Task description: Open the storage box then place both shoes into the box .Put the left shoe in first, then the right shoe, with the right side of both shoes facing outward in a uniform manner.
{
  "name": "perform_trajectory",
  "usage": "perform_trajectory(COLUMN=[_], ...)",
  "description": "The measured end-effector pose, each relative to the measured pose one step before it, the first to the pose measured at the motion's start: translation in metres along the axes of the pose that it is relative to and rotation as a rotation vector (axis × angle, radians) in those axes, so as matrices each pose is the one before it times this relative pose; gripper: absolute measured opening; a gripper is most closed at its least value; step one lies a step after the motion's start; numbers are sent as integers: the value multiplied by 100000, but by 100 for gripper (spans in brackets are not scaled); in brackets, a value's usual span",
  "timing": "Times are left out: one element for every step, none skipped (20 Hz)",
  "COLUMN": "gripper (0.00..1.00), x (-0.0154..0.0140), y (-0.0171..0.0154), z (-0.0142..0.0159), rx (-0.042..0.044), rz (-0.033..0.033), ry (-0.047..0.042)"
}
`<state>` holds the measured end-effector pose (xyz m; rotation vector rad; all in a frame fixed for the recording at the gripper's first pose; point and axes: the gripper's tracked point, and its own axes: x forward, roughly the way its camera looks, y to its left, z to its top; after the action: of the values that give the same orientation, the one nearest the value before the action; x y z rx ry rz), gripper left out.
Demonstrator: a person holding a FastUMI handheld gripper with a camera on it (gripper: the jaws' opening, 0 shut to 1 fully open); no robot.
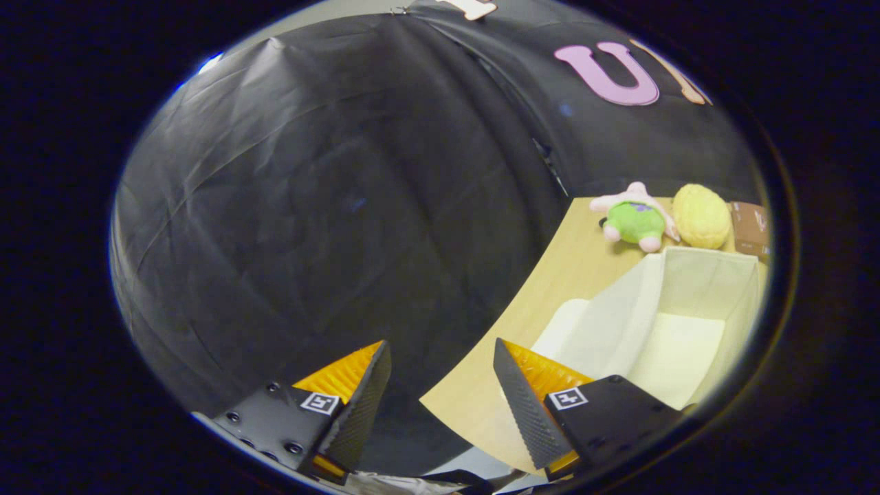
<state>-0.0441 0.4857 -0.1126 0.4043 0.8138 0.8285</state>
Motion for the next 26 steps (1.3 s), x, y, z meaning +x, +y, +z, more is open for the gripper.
perform_trajectory(gripper=[94,94,94,94,94,94,94,95,95,95,95,95,95,95,95,95,95,95,95,95,95,95,95,95,95,95], x=[-1043,-907,-990,-1037,-1018,-883,-1063,-1212,-1315,-1201,-1088,-762,-924,-689,-403,-593,-822,-906,-938,-919,-853,-815,-591,-645,-477,-561], y=[-545,-507,-334,-477,-1003,-946,-960,-645,-745,-822,-906,-1015,-1336,-1218,-1847,-1696,-1578,-1354,-1407,-1519,-1792,-1646,-1581,-1670,-1775,-1229], z=[305,379,427,488,405,492,430,571,579,634,555,566,420,495,290,424,556,457,417,486,475,456,249,384,417,357], rx=[-1892,-1422,-1048,-1036,-1247,-1663,-1550,-1570,-1586,-1621,-1955,-1643,-1705,-1102,-502,-164,165,-117,-221,-558,-707,-662,-665,-645,-85,281], rz=[-1087,-1085,-704,-893,-1453,-1473,-1712,-1365,-1514,-1822,-2090,-2374,-2792,-2763,-2778,-2872,-3118,-2708,-3084,-3669,-3872,-3775,-3661,-3971,-3906,-2842], ry=[-1720,-1682,-1248,-1455,-1651,-1861,-1868,-1402,-1962,-2328,-2459,-2298,-2137,-2362,-2190,-1935,-2027,-1453,-1390,-1607,-1558,-1456,-1184,-1640,-1779,-1064])
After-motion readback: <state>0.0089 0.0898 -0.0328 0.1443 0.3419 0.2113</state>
